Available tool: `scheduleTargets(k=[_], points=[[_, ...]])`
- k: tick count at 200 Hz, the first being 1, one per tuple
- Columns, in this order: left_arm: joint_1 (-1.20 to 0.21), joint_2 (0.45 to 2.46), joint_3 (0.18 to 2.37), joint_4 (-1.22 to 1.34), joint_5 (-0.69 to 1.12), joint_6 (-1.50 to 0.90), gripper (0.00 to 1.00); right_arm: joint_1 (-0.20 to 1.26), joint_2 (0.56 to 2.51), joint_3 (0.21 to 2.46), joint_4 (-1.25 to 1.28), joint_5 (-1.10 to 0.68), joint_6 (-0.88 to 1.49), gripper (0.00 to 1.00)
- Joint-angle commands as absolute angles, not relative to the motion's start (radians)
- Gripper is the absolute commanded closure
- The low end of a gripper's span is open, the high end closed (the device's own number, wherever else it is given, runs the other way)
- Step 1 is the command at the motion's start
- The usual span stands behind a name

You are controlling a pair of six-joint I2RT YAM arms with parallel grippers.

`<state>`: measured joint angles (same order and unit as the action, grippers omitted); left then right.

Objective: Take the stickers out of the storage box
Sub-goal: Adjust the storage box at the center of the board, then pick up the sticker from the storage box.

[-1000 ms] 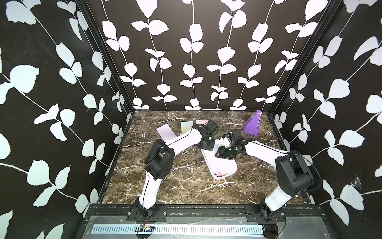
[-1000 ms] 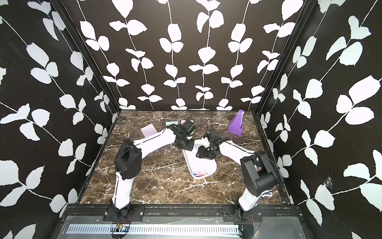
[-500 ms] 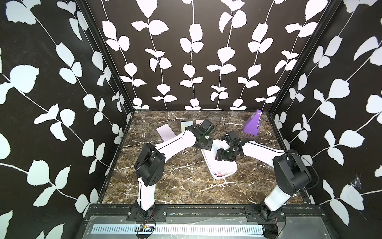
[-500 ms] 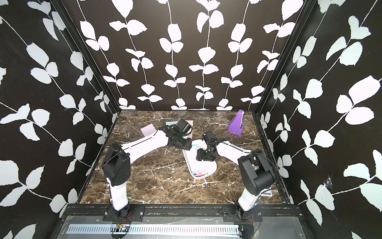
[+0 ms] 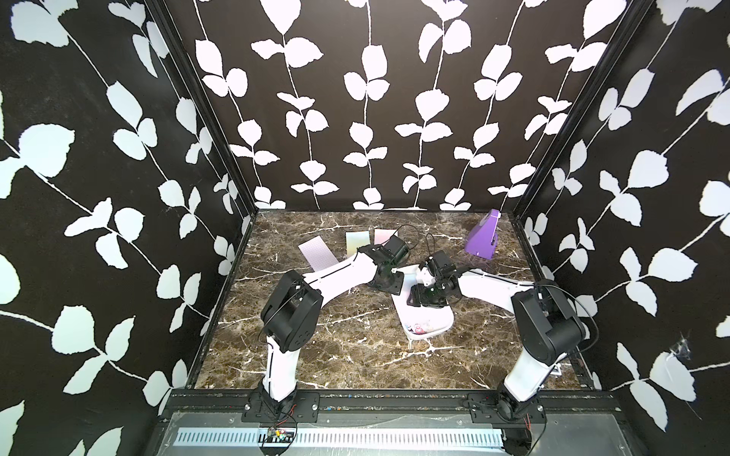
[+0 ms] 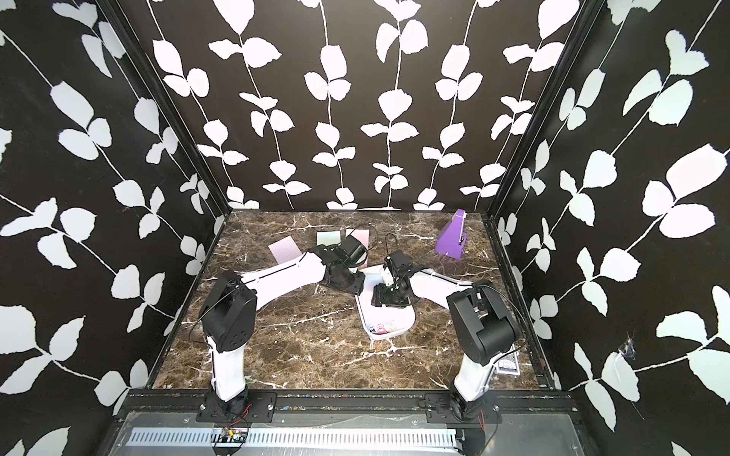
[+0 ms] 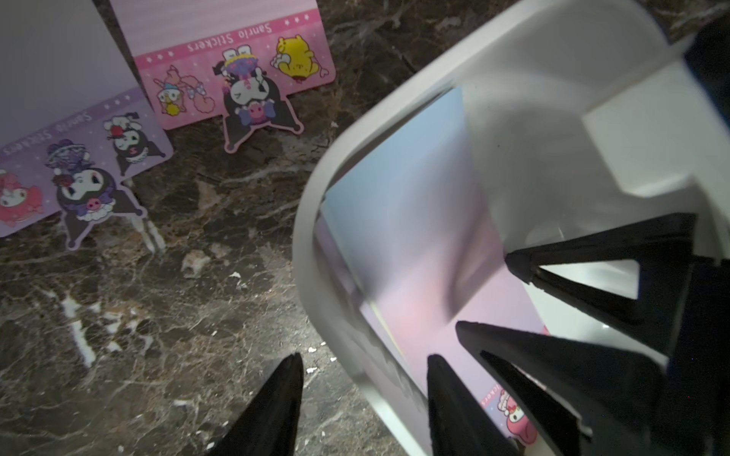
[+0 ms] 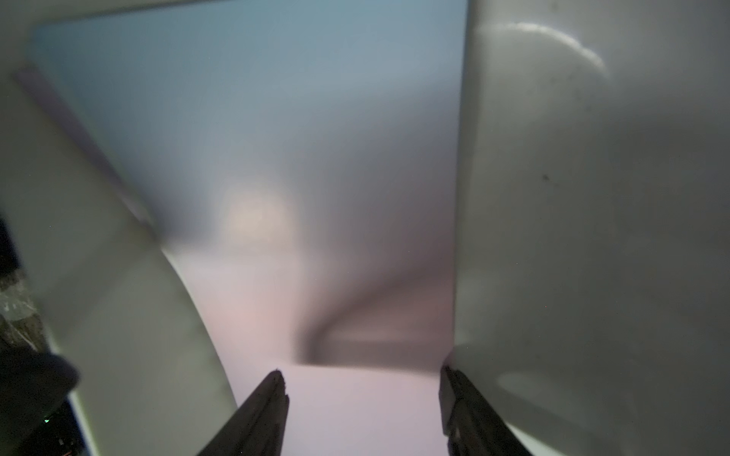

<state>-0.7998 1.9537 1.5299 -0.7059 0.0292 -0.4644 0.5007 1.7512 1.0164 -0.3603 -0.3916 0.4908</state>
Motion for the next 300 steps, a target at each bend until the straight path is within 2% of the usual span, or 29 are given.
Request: scheduleTargets(k=[1,37,82,148,213,300], points=[[-0.795,1.973,1.51,-0.686,0.064,-0.48,0.47,0.512,1.804,1.007,-0.28,-0.472,0.528,0.37],[-0.785,1.97,1.5,-0.677,0.073,-0.484,0.46,0.514,1.839,0.997,-0.195,-0.558,0.57,0.37],[-0.759,1.921,1.48,-0.627,0.137,-0.507,0.46,0.511,1.854,1.001,-0.18,-0.583,0.574,0.37],[-0.709,1.854,1.464,-0.511,0.246,-0.54,0.48,0.513,1.855,1.004,-0.203,-0.572,0.559,0.37],[-0.707,1.822,1.485,-0.517,0.252,-0.532,0.48,0.511,1.864,1.007,-0.216,-0.568,0.551,0.37],[-0.639,1.81,1.569,-0.522,0.271,-0.499,0.5,0.512,1.861,0.999,-0.211,-0.563,0.554,0.37]])
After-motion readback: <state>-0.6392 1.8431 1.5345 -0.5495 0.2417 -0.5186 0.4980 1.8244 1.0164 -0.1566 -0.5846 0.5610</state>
